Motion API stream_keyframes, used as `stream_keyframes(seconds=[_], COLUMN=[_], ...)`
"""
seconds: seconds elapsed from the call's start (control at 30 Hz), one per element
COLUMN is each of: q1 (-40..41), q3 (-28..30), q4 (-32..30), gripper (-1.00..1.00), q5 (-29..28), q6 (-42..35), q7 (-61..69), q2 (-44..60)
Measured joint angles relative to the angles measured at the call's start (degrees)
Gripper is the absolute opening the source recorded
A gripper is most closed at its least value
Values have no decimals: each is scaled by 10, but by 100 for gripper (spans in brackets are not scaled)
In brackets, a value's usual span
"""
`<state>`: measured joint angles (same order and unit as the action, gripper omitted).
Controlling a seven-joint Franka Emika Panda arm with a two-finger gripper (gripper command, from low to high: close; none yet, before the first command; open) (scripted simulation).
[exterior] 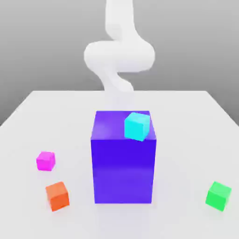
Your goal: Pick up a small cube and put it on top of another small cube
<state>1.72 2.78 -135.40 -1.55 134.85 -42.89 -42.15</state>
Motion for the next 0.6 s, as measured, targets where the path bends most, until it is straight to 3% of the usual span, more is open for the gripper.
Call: stream_keyframes(seconds=[0.47,0.57,0.6], q1=[118,147,152], q3=[227,288,301], q4=[-238,-297,-312], gripper=[0,0,0], q5=[-87,-81,-46], q6=[210,270,297], q7=[216,294,342], q2=[256,335,373])
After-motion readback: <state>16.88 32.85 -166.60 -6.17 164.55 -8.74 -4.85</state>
